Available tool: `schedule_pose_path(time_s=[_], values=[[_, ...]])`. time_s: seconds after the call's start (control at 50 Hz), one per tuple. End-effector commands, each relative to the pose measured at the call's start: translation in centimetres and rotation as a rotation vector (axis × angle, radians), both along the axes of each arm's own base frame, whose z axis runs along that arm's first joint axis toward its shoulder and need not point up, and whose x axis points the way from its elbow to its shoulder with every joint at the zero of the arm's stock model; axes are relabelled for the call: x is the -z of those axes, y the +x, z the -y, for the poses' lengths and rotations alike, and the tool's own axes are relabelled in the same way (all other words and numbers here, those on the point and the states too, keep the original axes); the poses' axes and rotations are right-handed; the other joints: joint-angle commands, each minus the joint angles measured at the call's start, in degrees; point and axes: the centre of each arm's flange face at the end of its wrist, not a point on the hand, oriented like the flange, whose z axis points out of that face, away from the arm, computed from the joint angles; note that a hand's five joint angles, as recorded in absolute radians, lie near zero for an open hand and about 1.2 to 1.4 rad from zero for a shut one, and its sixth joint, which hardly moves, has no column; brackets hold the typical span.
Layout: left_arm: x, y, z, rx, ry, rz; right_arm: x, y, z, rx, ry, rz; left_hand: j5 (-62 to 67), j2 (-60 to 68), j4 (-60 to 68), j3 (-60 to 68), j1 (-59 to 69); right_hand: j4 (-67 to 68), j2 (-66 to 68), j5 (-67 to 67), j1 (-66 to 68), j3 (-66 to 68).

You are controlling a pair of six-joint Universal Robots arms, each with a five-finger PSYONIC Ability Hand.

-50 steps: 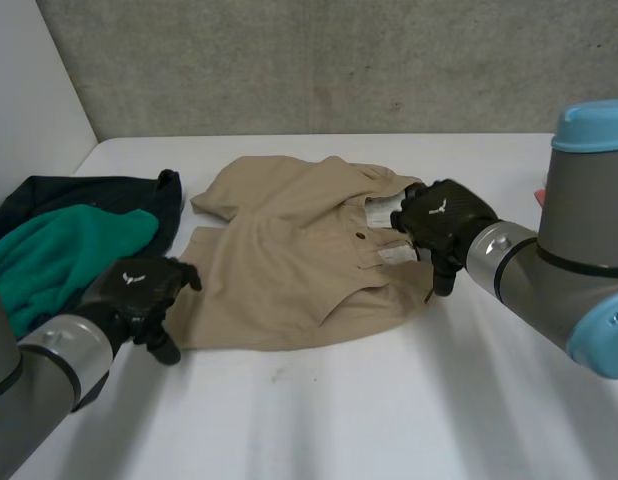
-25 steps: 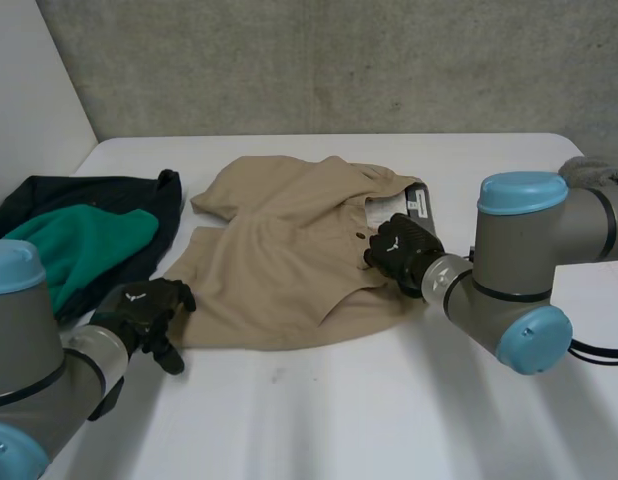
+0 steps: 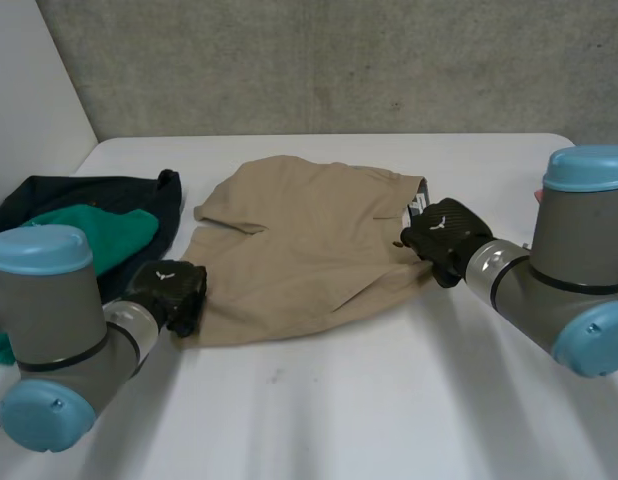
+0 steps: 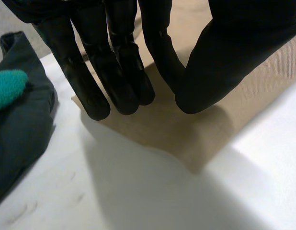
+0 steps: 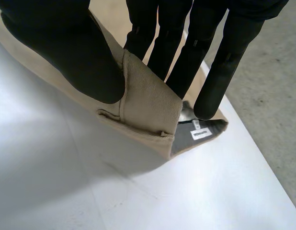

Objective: Fold the laundry.

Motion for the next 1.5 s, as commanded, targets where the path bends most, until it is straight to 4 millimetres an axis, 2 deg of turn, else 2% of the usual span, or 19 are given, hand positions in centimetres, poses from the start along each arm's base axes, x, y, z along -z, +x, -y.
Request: schedule_pose_path(time_s=[0.02,0.04,0.06,0.12,0.14,0.22,0.26,0.32,0.34,0.36,0.4,0.46,0.52,0.6,0.68,0.8,0.96,1.2,1.5], values=[[-4.8,0.0,-0.2,-0.004,-0.080,-0.049,-3.0,-0.8,-1.2,0.068,-0.028,0.052,13.5,11.5,11.4,11.9,13.4,11.5,12.8,13.1,17.1,12.2],[-5.9,0.1,-0.3,-0.006,-0.104,-0.064,-3.7,-1.0,-1.4,0.073,-0.039,0.058,13.5,11.5,11.4,11.9,13.4,11.5,12.8,13.1,17.1,12.2],[-8.4,0.3,-0.7,-0.013,-0.156,-0.100,-5.1,-1.1,-1.9,0.080,-0.063,0.072,13.5,11.5,11.4,11.9,13.4,11.5,12.8,13.1,17.1,12.2],[-12.2,0.6,-1.5,-0.019,-0.240,-0.159,-7.5,-1.4,-2.7,0.083,-0.100,0.097,13.5,11.5,11.4,11.9,13.4,11.5,12.8,13.1,17.1,12.2],[-14.8,0.8,-2.1,-0.016,-0.295,-0.195,-9.4,-1.6,-3.2,0.085,-0.137,0.124,13.5,11.5,11.4,11.9,13.4,11.5,12.8,13.1,17.1,12.2],[-19.2,1.5,-4.1,0.000,-0.373,-0.264,-13.0,-2.0,-4.5,0.085,-0.204,0.196,13.5,11.5,11.4,11.9,13.4,11.5,12.8,13.1,17.1,12.2],[-19.7,1.7,-4.7,0.003,-0.371,-0.281,-13.1,-2.0,-4.6,0.082,-0.195,0.205,13.5,11.5,11.4,11.9,13.4,11.5,12.8,13.1,17.1,12.2],[-17.7,1.6,-5.2,0.017,-0.269,-0.274,-11.0,-1.5,-4.7,0.077,-0.119,0.178,10.7,8.7,8.6,9.1,10.6,11.5,12.8,13.1,17.1,12.2],[-16.7,1.5,-5.3,0.019,-0.233,-0.266,-10.2,-1.4,-4.7,0.078,-0.094,0.168,-0.2,-2.1,-2.2,-1.7,-0.3,11.5,12.8,13.1,17.1,12.2],[-14.8,1.4,-5.6,0.020,-0.158,-0.241,-8.8,-1.3,-4.6,0.083,-0.054,0.148,-22.8,-24.7,-24.8,-24.3,-22.9,11.5,12.8,13.1,17.1,12.2],[-12.7,1.3,-6.3,0.024,-0.078,-0.211,-7.2,-1.4,-4.2,0.102,-0.017,0.129,-33.9,-35.8,-36.0,-35.4,-34.0,11.5,12.8,13.1,17.1,12.2],[-9.2,1.3,-8.0,0.034,0.054,-0.160,-4.8,-1.5,-3.5,0.160,0.018,0.106,-34.8,-36.7,-36.8,-36.3,-34.9,11.5,12.8,13.1,17.1,12.2],[-6.8,1.1,-9.4,0.054,0.126,-0.138,-3.6,-2.1,-2.4,0.237,0.004,0.103,-34.1,-36.1,-36.2,-35.6,-34.2,11.5,12.8,13.1,17.1,12.2],[-4.8,0.9,-10.6,0.076,0.166,-0.120,-3.3,-3.0,-1.4,0.286,-0.015,0.134,-31.1,-33.0,-33.1,-32.6,-31.2,11.5,12.8,13.1,17.1,12.2],[-3.7,0.2,-10.8,0.099,0.156,-0.111,-2.8,-3.2,-1.4,0.285,0.006,0.157,-31.2,-33.2,-33.3,-32.8,-31.3,11.5,12.8,13.1,17.1,12.2],[-2.4,-0.3,-8.6,0.063,0.118,-0.081,-1.9,-3.2,-2.1,0.267,0.042,0.155,-31.4,-33.4,-33.5,-32.9,-31.5,11.5,12.8,13.1,17.1,12.2],[-0.6,-1.1,-7.2,0.071,0.128,-0.025,-1.0,-3.4,-2.0,0.273,0.039,0.156,-31.9,-33.9,-34.0,-33.5,-32.0,11.5,12.8,13.1,17.1,12.2],[0.3,-2.5,-7.4,0.109,0.135,-0.009,-0.6,-3.4,-1.8,0.275,0.036,0.155,-33.3,-35.2,-35.3,-34.8,-33.4,11.5,12.8,13.1,17.1,12.2],[1.5,-3.1,-6.3,0.138,0.057,0.067,-0.3,-3.4,-1.8,0.274,0.035,0.159,-24.2,-26.2,-26.3,-25.7,-24.3,11.5,12.8,13.1,17.1,12.2]])
